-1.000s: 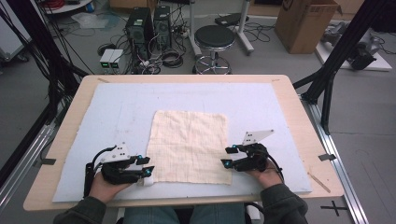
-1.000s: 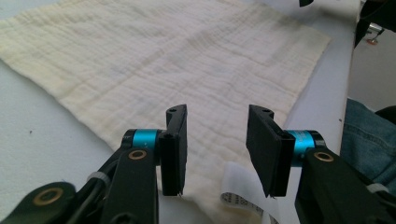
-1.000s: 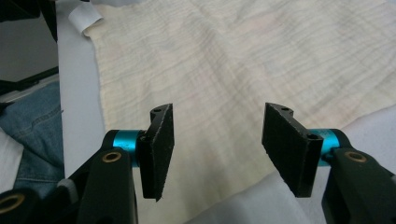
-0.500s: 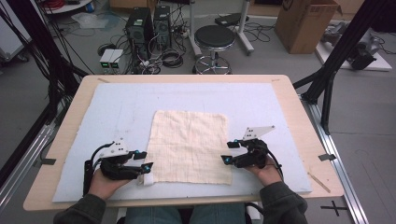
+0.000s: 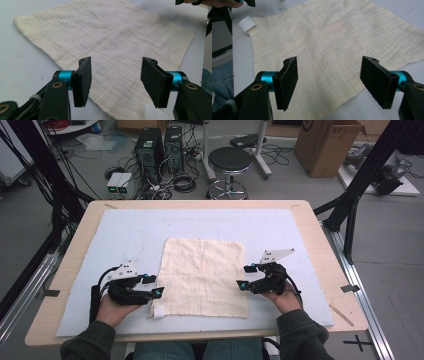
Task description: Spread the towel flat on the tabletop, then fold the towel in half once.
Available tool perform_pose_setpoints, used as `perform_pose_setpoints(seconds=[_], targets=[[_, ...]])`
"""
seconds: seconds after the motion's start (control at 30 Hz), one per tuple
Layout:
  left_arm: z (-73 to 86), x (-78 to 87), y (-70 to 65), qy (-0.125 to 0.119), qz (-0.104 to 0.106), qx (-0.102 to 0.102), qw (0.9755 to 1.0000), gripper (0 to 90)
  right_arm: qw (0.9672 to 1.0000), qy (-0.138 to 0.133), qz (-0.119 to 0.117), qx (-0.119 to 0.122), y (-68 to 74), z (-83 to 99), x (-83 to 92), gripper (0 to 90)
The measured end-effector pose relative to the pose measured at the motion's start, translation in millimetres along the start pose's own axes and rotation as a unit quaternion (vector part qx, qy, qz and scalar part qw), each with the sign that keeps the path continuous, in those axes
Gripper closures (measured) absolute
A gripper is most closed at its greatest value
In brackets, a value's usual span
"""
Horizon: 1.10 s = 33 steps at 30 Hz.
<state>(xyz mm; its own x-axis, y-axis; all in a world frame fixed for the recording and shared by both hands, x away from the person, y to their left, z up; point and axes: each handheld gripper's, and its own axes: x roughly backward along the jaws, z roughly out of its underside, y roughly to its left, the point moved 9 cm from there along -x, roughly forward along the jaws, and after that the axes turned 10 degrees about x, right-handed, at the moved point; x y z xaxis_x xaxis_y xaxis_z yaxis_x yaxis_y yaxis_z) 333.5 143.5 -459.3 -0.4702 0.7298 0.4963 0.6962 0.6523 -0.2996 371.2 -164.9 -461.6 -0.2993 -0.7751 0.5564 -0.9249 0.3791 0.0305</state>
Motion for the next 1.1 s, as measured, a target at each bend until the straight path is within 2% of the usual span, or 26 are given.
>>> perform_pose_setpoints(seconds=[0.23,0.53,0.73,0.87,1.1], targets=[[-13.3,0.0,2.6,0.005,-0.003,0.000,1.0000,41.8,0.9999,0.010,0.002,-0.001,-5.3,0.1,-2.6,29.9],[-37.7,-3.7,11.4,0.004,-0.012,-0.005,0.9999,41.9,0.9998,0.005,0.018,0.002,-20.2,-17.7,4.6,30.0],[-51.5,-6.0,16.8,-0.004,-0.010,0.002,0.9999,43.1,0.9995,0.006,0.029,0.006,-34.3,-30.8,8.4,30.1],[-58.9,-7.0,25.0,-0.004,-0.015,0.001,0.9999,43.4,0.9993,0.011,0.035,0.008,-43.7,-36.8,7.4,30.3],[-78.2,-12.4,44.0,-0.014,-0.029,0.024,0.9992,44.7,0.9987,0.031,0.041,0.002,-64.6,-44.2,-1.7,31.2]])
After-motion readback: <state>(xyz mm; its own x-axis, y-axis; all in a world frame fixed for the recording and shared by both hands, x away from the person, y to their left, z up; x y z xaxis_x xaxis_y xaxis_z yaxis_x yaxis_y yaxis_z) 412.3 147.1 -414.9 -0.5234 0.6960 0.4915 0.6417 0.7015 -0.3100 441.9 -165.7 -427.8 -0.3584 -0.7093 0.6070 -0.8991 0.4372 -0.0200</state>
